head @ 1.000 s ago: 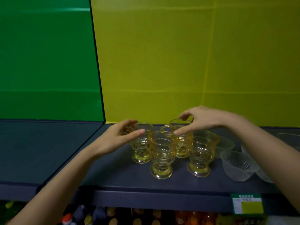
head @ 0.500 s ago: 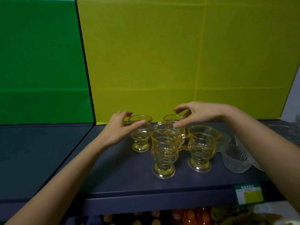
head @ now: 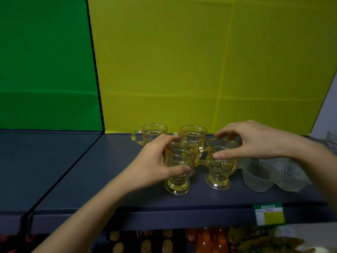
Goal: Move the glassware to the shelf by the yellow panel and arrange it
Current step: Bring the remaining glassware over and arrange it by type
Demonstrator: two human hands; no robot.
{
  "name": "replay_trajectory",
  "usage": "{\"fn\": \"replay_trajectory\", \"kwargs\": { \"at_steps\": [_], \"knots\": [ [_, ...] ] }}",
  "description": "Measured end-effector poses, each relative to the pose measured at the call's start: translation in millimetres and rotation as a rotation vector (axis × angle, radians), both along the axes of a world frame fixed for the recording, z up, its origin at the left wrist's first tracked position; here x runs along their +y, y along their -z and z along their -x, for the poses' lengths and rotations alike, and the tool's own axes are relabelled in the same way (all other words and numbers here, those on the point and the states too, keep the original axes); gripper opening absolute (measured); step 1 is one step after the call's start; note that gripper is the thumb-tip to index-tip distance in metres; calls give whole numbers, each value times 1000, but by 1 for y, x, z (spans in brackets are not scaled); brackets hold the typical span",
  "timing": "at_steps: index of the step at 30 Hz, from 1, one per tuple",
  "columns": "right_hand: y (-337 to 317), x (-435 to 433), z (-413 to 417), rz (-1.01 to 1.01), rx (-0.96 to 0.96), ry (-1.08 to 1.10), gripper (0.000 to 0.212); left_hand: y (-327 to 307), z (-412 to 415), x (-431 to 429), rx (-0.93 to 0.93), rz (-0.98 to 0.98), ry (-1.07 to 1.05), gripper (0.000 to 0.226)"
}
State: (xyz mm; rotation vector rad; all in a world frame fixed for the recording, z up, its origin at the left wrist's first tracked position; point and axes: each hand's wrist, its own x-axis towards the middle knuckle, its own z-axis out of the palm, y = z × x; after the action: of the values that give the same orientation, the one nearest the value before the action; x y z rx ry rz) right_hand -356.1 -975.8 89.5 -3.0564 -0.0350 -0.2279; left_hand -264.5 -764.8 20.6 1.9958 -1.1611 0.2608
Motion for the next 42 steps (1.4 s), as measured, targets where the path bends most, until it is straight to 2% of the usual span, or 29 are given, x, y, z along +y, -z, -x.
{"fn": "replay_trajectory", "kwargs": {
  "at_steps": [6,13,15,19,22,24,26,28,30,33,35,38,42],
  "knots": [
    [2,7,-1,-72,-20,-23,87,4,-3,21,35,75,-126,73],
    [8,24,-12,-105,-83,-62,94,8,-5,47,-26,89,-319,78],
    [9,28,-14,-105,-99,-73,95,10,-7,54,20,92,-278,79],
    [9,29,-15,-121,-92,-77,94,7,-15,72,288,53,-9,70],
    [7,28,-13,-127,-68,-76,92,2,-18,78,359,23,124,60],
    [7,26,-11,-128,-62,-73,91,2,-20,79,336,39,128,57],
    [7,25,-10,-140,-71,-71,90,3,-20,78,249,70,43,56],
    [8,25,-9,-152,-76,-70,89,6,-18,74,107,80,-76,63],
    [8,25,-9,-157,-73,-71,89,8,-16,72,30,57,-105,71],
    [9,24,-8,-173,-65,-64,92,3,-21,73,150,-15,-13,75],
    [8,22,-7,-181,-63,-50,94,0,-25,73,204,-48,41,70],
    [9,20,-5,-164,-71,-34,97,2,-25,70,176,12,31,61],
    [13,18,-6,-184,-101,-27,100,8,-22,64,73,113,-110,64]
  ]
}}
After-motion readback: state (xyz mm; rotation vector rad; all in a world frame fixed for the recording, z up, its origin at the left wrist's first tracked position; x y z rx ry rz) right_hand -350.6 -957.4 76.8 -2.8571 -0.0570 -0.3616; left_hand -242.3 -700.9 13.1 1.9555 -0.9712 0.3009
